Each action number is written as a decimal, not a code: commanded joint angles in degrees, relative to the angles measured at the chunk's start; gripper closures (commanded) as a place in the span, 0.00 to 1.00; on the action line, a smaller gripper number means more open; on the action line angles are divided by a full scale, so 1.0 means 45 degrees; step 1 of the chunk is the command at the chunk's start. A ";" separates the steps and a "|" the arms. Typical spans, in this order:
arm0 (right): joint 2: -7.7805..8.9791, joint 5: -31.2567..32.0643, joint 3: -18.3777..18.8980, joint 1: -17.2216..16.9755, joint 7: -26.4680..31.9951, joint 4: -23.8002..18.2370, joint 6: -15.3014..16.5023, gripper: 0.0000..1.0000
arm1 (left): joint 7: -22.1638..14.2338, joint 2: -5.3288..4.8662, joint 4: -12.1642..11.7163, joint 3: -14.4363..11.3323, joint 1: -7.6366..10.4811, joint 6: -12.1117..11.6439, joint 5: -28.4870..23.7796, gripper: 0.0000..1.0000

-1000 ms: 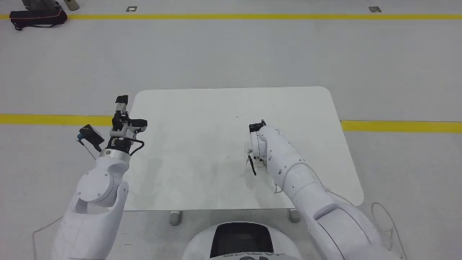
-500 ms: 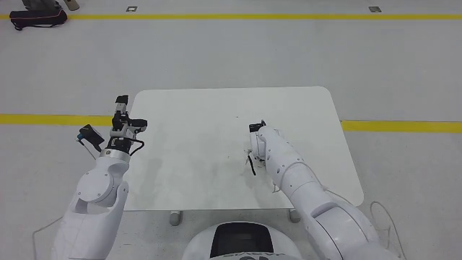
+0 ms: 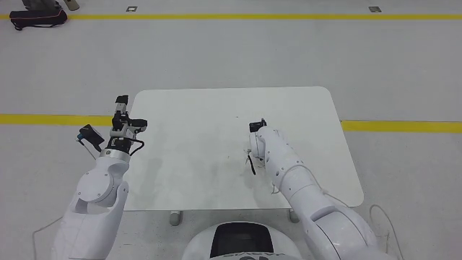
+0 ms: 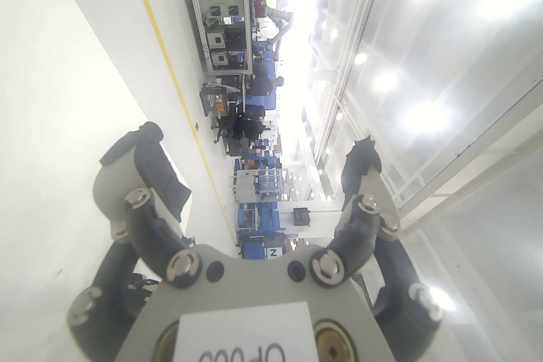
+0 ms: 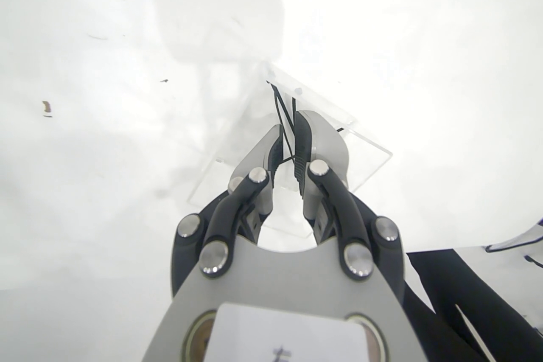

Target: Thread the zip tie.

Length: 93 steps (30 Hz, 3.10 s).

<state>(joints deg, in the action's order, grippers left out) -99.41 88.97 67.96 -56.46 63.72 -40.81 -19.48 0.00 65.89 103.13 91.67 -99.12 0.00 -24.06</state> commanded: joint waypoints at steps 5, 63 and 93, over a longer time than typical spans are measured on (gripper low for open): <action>-0.0058 0.0074 0.0050 0.0083 -0.0037 0.0226 0.0000 0.88 | 0.0000 0.0000 0.0000 0.0000 0.0000 0.0000 0.0000 0.00; 0.0472 0.0219 -0.1211 -0.0141 0.0245 -0.0496 0.0000 0.78 | 0.0000 0.0000 0.0000 0.0000 0.0000 0.0000 0.0000 0.00; -0.0014 0.0219 -0.0777 0.0746 -0.0530 0.1466 0.0000 1.00 | 0.0000 0.0000 0.0000 0.0000 0.0000 0.0000 0.0000 0.00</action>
<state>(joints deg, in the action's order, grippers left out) -99.50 89.95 64.47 -52.98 61.24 -33.86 -19.48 0.00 65.89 103.13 91.67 -99.12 0.00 -24.06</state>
